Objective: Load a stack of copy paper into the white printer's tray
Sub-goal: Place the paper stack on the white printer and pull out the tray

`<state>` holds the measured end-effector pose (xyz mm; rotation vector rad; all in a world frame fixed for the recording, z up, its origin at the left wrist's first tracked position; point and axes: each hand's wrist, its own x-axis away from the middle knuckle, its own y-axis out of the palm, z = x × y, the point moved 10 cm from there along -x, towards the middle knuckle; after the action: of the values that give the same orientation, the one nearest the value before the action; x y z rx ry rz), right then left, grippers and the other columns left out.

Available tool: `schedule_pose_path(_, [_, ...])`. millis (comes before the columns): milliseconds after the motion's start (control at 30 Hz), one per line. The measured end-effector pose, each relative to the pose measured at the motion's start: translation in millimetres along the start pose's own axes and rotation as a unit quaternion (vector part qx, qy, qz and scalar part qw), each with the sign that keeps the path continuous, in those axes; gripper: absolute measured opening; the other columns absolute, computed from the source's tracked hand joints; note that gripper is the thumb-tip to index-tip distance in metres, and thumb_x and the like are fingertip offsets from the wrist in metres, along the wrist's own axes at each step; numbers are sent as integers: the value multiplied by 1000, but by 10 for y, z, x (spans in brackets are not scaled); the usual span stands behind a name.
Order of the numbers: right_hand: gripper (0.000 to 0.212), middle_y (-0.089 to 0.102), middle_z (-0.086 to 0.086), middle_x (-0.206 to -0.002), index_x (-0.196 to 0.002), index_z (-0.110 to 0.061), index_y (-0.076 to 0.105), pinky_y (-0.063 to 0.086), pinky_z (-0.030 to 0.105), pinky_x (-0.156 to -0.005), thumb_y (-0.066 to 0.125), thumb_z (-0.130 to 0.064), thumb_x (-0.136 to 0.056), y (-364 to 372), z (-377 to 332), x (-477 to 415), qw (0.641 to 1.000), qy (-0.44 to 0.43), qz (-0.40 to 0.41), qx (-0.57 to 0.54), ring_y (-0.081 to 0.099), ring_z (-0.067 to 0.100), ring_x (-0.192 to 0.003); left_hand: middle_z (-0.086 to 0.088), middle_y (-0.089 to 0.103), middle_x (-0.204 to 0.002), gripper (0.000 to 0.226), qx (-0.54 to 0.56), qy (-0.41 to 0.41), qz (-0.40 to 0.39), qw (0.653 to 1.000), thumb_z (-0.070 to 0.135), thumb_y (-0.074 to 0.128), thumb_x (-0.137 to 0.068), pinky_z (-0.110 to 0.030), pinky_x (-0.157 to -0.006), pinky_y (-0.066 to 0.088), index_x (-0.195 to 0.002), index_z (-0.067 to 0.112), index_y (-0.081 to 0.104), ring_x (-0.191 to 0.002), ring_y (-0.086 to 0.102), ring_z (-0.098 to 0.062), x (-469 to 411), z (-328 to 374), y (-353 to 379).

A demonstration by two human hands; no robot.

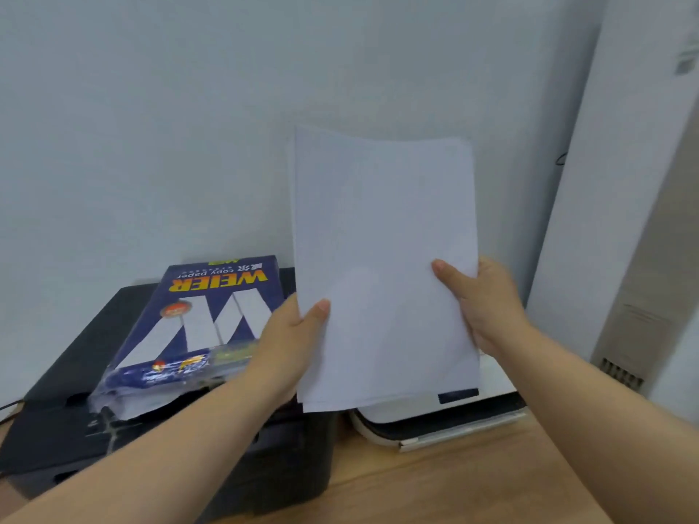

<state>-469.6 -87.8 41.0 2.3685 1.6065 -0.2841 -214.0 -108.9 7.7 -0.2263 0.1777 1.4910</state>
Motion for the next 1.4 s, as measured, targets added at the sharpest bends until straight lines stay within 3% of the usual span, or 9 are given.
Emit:
schedule_pose_path(167, [11, 73, 0, -94, -96, -19, 66, 58, 33, -73, 59, -16, -89, -387, 305, -514, 994, 70, -74, -31, 71, 15, -79, 4, 66, -116, 21, 37, 6, -33, 999, 23, 50, -94, -35, -96, 46, -111, 30, 59, -106, 62, -15, -540, -146, 609])
schedule_pose_path(267, [15, 74, -4, -91, -100, -17, 66, 59, 26, -71, 55, -13, -91, -657, 461, -868, 995, 55, -71, -35, 71, 12, -79, 8, 65, -118, 24, 33, 5, -56, 998, 28, 50, -94, -32, -94, 45, -117, 29, 56, -105, 61, -10, -860, -287, 977])
schedule_pose_path(367, [14, 74, -1, -91, -98, -16, 65, 58, 30, -77, 54, -12, -91, -883, 697, -1233, 997, 43, -50, -27, 70, 16, -81, 8, 65, -116, 32, 31, -9, -73, 997, 28, 48, -94, -29, -89, 48, -125, 25, 54, -104, 62, -10, -1168, -496, 1324])
schedule_pose_path(467, [15, 71, 5, -94, -103, -11, 64, 55, 34, -81, 54, -10, -91, -1034, 986, -1590, 998, 46, -43, -25, 68, 20, -83, 8, 66, -113, 30, 36, -26, -59, 997, 22, 48, -95, -22, -79, 48, -124, 23, 54, -101, 62, -8, -1445, -730, 1583])
schedule_pose_path(633, [17, 75, -5, -78, -91, -18, 66, 58, 21, -61, 52, -8, -92, -1086, 1514, -2045, 993, 77, -80, -35, 71, 9, -70, 10, 69, -110, 23, 19, -48, -32, 998, 21, 49, -94, -29, -87, 50, -112, 31, 59, -99, 66, -9, -1775, -1196, 1802])
schedule_pose_path(867, [17, 75, -6, -89, -101, -18, 65, 54, 21, -62, 53, -11, -92, -1107, 2347, -2180, 979, 157, -133, -1, 71, 7, -76, 13, 71, -109, 25, -2, -115, -12, 993, 20, 52, -91, -24, -87, 49, -113, 29, 61, -102, 65, -5, -1730, -1943, 1872])
schedule_pose_path(1000, [14, 72, -5, -101, -99, -26, 64, 51, 22, -67, 54, -19, -92, -1138, 2585, -2138, 970, 190, -148, 36, 67, 15, -92, 19, 72, -101, 25, -3, -133, -3, 991, 16, 50, -93, -10, -71, 50, -111, 30, 59, -96, 66, 1, -1676, -2096, 1892])
schedule_pose_path(1167, [14, 66, -12, -96, -106, -27, 58, 44, 19, -66, 51, -27, -94, -1135, 2708, -2066, 957, 199, -167, 129, 60, 8, -87, 12, 72, -107, 24, 6, -156, 1, 988, 18, 48, -93, -15, -74, 53, -113, 27, 59, -99, 67, -6, -1608, -2196, 1947])
schedule_pose_path(1400, [10, 71, -7, -100, -95, -29, 65, 54, 38, -86, 57, -25, -91, -1192, 2656, -2065, 956, 216, -166, 110, 67, 18, -93, 11, 69, -112, 24, -15, -164, 31, 986, 21, 50, -94, -31, -93, 47, -114, 32, 59, -104, 64, -8, -1627, -2133, 1876])
